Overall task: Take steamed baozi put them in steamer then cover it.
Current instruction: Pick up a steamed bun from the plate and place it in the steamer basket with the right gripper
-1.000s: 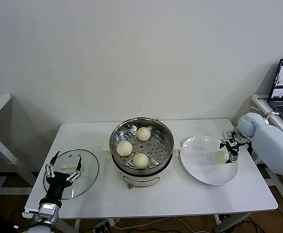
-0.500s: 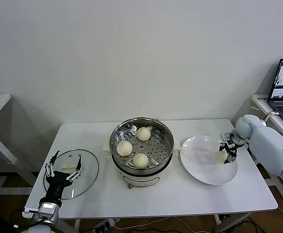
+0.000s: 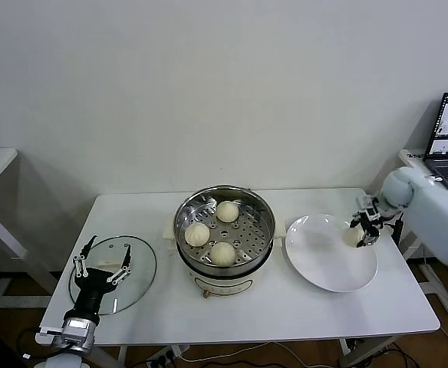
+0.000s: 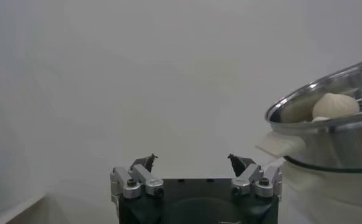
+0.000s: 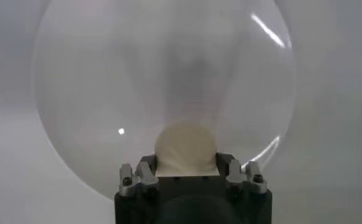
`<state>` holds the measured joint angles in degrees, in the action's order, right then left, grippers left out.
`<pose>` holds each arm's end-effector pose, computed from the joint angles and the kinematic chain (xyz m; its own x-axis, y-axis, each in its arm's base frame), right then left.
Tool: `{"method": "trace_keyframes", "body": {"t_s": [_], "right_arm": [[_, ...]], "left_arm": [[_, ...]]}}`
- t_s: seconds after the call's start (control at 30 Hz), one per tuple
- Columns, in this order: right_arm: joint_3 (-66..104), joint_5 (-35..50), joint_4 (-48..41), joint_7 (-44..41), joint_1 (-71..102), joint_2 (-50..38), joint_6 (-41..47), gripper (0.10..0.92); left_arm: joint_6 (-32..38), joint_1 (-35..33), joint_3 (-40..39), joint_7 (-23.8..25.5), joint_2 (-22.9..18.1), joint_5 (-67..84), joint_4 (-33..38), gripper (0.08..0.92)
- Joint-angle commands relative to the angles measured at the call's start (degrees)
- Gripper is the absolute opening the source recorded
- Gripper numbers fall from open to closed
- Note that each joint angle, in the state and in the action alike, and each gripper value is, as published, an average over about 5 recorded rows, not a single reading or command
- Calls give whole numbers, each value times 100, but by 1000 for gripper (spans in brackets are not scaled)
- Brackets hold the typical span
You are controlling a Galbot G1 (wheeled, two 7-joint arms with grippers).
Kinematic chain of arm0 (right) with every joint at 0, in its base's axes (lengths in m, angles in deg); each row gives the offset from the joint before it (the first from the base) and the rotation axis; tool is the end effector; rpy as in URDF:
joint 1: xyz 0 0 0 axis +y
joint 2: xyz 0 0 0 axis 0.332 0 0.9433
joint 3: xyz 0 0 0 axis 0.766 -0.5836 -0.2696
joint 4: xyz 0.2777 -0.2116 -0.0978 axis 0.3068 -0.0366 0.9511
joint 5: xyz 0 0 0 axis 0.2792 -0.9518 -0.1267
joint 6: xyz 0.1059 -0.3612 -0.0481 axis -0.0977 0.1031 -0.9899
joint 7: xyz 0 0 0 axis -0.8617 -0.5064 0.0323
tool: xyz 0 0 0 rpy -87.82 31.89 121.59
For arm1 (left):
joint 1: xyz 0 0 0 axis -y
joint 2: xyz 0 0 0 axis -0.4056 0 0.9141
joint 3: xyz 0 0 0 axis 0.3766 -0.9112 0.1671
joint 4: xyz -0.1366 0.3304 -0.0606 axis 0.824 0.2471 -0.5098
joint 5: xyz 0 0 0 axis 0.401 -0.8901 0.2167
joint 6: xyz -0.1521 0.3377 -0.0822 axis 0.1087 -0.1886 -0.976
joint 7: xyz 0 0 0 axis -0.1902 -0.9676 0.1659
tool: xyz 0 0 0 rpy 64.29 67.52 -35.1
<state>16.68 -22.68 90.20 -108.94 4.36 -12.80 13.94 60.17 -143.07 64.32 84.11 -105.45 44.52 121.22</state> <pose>0.5947 -0.2488 -0.1516 -0.2154 -0.0650 0.9744 -0.9753 -0.0356 -0.2179 0.2031 0.0929 -0.3116 -0.9986 0.0401 -0.0331 0.0213 0.8964 0.4426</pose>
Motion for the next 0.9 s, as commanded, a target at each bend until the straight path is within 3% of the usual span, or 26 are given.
{"method": "trace_keyframes", "body": {"t_s": [0.03,0.23,0.43,0.63,0.9], "right_arm": [[-2687,2676,2516,-123,-2591,-1078,1586,667],[-4032,3712,3576,42,-3999,-832,2279,667],[-4482,4529,3897,265,-4610,-46,2686,677],[-4522,4999,3693,526,-4542,916,2980,677],[-4226,4674,2745,603,-3850,1890,3013,663]], "left_arm": [[1,0,-56,0,42,8,77,823],[35,2,-68,19,95,35,95,823],[63,-32,1,37,142,117,148,823],[80,-96,80,51,174,158,239,823],[79,-119,202,60,166,204,282,823]]}}
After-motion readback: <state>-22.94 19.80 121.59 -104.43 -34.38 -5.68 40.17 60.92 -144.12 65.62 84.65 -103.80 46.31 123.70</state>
